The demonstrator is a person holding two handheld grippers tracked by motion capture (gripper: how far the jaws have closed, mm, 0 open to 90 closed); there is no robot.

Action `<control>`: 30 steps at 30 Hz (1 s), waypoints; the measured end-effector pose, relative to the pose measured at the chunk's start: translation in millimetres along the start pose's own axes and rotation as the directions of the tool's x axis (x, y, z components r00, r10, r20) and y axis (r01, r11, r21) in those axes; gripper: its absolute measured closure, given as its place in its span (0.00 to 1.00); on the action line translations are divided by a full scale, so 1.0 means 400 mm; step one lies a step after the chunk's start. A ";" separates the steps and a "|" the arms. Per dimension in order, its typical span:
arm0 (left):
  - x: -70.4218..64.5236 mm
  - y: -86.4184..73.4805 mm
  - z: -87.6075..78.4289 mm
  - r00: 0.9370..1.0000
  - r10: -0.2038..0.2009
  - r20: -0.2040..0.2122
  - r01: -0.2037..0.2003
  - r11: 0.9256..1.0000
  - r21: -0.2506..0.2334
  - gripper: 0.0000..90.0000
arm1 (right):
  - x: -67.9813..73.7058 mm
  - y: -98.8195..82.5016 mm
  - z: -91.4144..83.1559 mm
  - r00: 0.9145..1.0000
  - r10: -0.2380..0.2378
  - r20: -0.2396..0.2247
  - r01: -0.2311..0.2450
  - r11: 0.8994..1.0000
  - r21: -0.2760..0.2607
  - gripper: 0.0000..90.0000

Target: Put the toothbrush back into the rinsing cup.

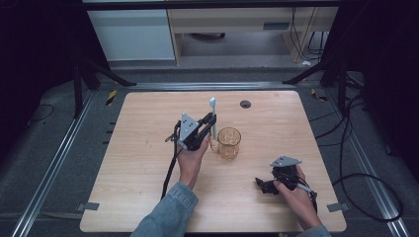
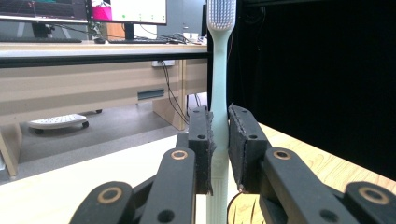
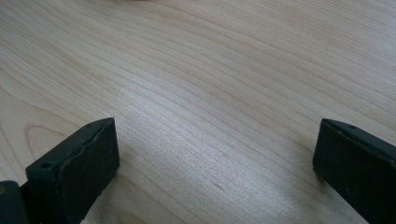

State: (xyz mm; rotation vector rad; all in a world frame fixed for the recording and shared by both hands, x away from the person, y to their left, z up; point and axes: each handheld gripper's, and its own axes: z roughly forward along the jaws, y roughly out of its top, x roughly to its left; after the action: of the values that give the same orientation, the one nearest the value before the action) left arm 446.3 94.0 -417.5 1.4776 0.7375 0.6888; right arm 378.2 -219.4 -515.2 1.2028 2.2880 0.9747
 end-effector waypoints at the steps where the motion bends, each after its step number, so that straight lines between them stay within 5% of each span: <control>1: 0.001 -0.002 0.000 1.000 0.000 -0.001 0.000 1.000 -0.002 0.88 | 0.000 0.000 0.000 1.000 0.000 -0.001 0.000 1.000 0.000 0.01; 30: -0.001 -0.074 0.006 1.000 -0.011 0.007 0.011 0.999 0.050 0.87 | 0.000 0.000 0.000 1.000 -0.002 -0.004 0.002 1.000 0.000 0.01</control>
State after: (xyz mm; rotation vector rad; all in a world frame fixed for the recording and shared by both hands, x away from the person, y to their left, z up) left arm 446.7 92.4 -447.2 1.5194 0.7618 0.6607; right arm 378.4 -219.4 -515.3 1.2000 2.2917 0.9770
